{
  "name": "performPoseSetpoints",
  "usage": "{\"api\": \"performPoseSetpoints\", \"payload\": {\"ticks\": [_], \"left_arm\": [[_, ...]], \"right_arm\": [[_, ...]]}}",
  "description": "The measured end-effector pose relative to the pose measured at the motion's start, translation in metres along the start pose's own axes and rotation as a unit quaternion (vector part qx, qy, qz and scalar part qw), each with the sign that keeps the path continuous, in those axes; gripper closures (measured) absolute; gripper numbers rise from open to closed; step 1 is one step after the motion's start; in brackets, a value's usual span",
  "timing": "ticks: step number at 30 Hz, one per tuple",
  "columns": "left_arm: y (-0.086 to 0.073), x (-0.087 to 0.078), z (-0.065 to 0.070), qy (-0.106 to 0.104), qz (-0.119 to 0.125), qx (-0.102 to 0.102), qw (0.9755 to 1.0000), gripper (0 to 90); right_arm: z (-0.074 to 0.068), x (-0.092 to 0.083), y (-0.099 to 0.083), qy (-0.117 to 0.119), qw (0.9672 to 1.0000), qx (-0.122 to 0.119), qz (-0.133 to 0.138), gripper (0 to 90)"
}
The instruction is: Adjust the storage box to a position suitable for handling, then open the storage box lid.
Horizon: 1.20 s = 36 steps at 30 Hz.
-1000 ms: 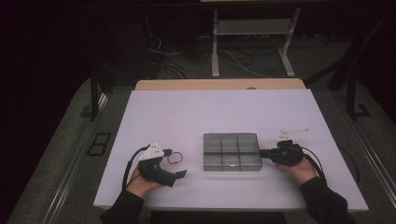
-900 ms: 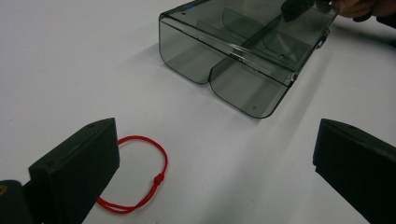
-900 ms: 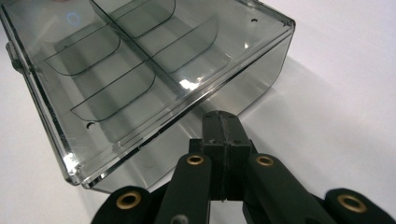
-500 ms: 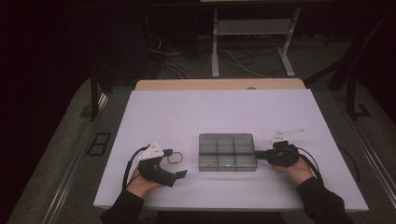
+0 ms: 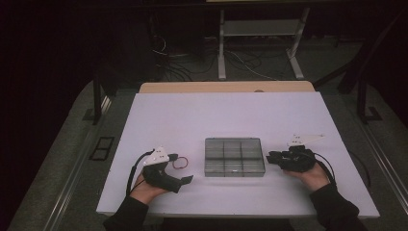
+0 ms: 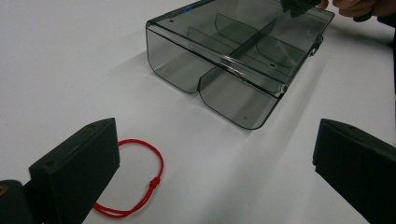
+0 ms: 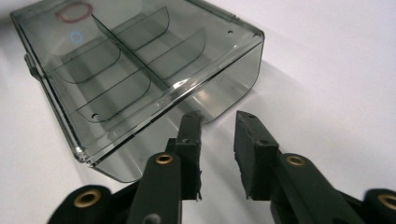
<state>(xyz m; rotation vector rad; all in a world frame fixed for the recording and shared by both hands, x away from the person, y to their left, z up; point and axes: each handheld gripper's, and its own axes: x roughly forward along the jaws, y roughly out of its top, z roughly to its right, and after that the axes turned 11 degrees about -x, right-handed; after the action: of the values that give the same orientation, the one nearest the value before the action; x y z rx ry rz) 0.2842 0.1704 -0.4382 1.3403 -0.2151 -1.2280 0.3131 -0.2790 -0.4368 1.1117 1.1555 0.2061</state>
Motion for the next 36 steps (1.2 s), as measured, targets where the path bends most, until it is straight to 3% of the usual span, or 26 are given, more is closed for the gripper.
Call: {"api": "performPoseSetpoints", "payload": {"ticks": [8, 13, 20, 24, 26, 36], "left_arm": [[0.0, 0.0, 0.0, 0.0, 0.002, 0.002, 1.0, 0.0], [0.0, 0.001, 0.0, -0.002, -0.001, 0.001, 1.0, 0.0], [0.0, 0.001, -0.001, -0.002, 0.001, -0.003, 1.0, 3.6], [0.001, 0.0, 0.001, -0.002, 0.002, -0.003, 1.0, 6.5], [0.002, -0.001, 0.001, -0.008, 0.004, -0.004, 1.0, 13.0], [0.014, 0.007, 0.002, -0.029, 0.008, 0.002, 0.9996, 25.2]], "right_arm": [[-0.001, -0.009, -0.006, -0.018, 0.9997, 0.008, 0.014, 46.0], [0.0, -0.012, -0.012, -0.018, 0.9995, 0.017, 0.02, 39.5], [-0.004, -0.02, -0.018, -0.009, 0.9992, 0.024, 0.031, 38.1], [-0.012, -0.023, -0.023, -0.011, 0.9992, 0.016, 0.035, 37.4], [-0.014, -0.025, -0.024, -0.012, 0.9991, 0.012, 0.038, 37.4], [-0.016, -0.024, -0.023, -0.009, 0.999, 0.01, 0.043, 43.4]]}}
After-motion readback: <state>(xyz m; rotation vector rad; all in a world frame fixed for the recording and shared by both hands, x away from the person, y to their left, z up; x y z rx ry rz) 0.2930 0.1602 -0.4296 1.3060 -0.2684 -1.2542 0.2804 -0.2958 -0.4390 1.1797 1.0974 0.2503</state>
